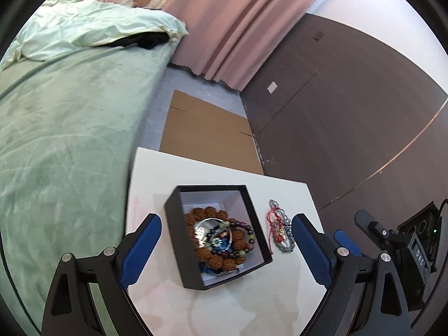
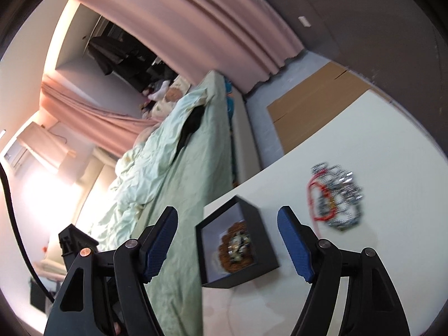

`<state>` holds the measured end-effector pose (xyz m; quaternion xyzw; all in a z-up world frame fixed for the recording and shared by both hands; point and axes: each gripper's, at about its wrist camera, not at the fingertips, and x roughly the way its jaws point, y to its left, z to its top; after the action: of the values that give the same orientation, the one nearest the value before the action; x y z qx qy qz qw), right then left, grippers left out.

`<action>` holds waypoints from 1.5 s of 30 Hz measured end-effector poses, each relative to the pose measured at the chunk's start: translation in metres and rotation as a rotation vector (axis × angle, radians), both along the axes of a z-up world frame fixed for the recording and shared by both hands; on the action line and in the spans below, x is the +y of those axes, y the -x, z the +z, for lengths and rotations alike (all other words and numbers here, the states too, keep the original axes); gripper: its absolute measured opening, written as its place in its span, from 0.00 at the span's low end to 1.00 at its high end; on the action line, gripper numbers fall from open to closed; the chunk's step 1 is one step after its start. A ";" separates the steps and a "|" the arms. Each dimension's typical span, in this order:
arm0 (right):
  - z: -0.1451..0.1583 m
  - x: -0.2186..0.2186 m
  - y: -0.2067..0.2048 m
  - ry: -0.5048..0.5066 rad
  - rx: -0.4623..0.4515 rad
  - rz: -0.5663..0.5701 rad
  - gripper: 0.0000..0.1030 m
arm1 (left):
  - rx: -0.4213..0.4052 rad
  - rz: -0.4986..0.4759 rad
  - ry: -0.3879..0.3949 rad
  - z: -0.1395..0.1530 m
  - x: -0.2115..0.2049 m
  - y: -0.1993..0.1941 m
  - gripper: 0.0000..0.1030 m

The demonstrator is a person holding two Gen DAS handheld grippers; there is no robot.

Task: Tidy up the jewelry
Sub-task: 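Lift the dark bead bracelet into the box and open the right gripper, then grasp the red string bracelet from the jewelry pile with the left gripper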

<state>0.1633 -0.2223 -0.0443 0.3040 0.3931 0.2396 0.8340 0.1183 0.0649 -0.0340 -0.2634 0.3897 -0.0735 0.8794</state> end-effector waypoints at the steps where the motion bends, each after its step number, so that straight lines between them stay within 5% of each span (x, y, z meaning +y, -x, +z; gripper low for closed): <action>1: 0.002 -0.005 0.000 0.006 -0.002 -0.007 0.72 | -0.001 -0.007 -0.003 0.000 -0.003 0.000 0.91; 11: -0.002 -0.045 -0.001 0.108 0.050 -0.080 0.72 | -0.029 -0.104 -0.050 0.002 -0.048 -0.015 0.91; 17: -0.016 -0.066 -0.006 0.168 0.134 -0.114 0.72 | -0.024 -0.170 -0.097 -0.002 -0.080 -0.025 0.78; 28: -0.040 -0.107 -0.017 0.152 0.278 -0.188 0.71 | -0.011 -0.292 -0.191 -0.015 -0.139 -0.045 0.56; 33: -0.043 -0.118 -0.019 0.126 0.299 -0.204 0.71 | 0.014 -0.334 -0.296 -0.030 -0.169 -0.054 0.48; 38: -0.045 -0.126 -0.022 0.106 0.310 -0.214 0.71 | 0.044 -0.348 -0.413 -0.048 -0.186 -0.058 0.40; 45: -0.046 -0.132 -0.027 0.078 0.320 -0.209 0.71 | 0.077 -0.289 -0.430 -0.063 -0.189 -0.071 0.33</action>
<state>0.1900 -0.3541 -0.0900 0.3447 0.4962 0.0848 0.7923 0.1889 -0.1243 -0.0968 -0.0146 0.4632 -0.1035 0.8801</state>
